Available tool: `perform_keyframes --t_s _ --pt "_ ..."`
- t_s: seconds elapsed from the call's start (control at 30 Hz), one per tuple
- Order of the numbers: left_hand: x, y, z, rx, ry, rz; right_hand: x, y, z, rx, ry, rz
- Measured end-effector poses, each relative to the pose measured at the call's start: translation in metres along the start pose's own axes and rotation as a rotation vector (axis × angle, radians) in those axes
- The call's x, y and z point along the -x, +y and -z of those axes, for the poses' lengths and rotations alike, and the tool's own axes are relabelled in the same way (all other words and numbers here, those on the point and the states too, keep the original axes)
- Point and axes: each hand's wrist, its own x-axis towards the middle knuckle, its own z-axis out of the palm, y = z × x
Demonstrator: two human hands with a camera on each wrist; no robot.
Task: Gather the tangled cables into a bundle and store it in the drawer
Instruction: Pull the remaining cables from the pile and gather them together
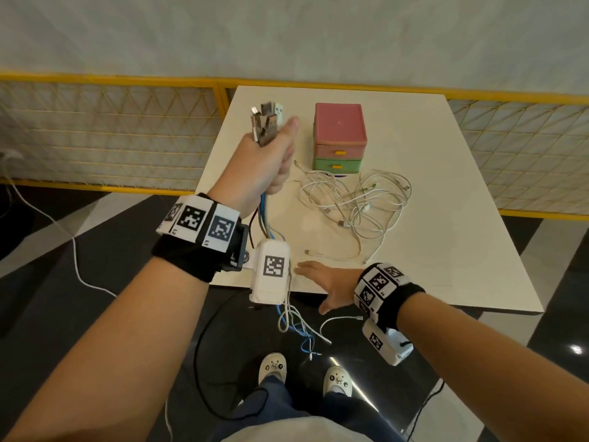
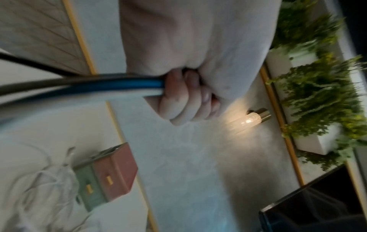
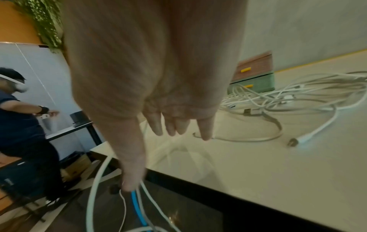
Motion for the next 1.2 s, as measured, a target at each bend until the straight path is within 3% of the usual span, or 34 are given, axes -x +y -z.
perform_keyframes --t_s 0.03,0.17,0.2,0.33,0.47,0.57,0.67,0.8,0.93,1.07,1.2 --pt "0.000 -0.006 0.000 -0.005 -0.002 0.051 0.001 0.006 0.002 0.047 0.039 -0.046" --pt "0.003 -0.032 -0.002 0.018 -0.018 0.172 -0.007 0.031 0.008 -0.054 0.474 -0.219" --pt "0.004 -0.038 -0.004 0.011 -0.028 0.179 -0.010 0.035 0.007 -0.050 0.508 -0.271" --pt "0.000 -0.053 -0.010 -0.014 -0.037 0.217 -0.022 0.046 0.003 0.035 0.471 -0.387" --pt "-0.008 -0.059 -0.010 0.018 0.012 0.229 -0.031 0.050 0.002 0.074 0.456 -0.387" --pt "-0.018 -0.065 -0.008 0.088 0.100 0.231 -0.033 0.045 0.013 -0.097 0.540 -0.334" --pt "-0.028 -0.070 -0.004 0.121 0.180 0.240 -0.023 0.026 0.041 -0.490 0.781 -0.161" --pt "-0.035 -0.069 -0.011 -0.001 0.070 0.193 0.010 -0.009 0.082 -0.829 0.916 0.070" --pt "-0.037 -0.056 -0.027 -0.146 -0.095 0.099 0.025 -0.022 0.100 -0.845 0.940 0.181" --pt "-0.053 -0.047 -0.026 -0.115 0.031 -0.049 0.031 -0.018 0.108 -0.789 0.917 0.201" --pt "-0.061 -0.044 -0.032 -0.110 -0.020 -0.043 0.028 -0.013 0.113 -0.722 0.927 0.275"
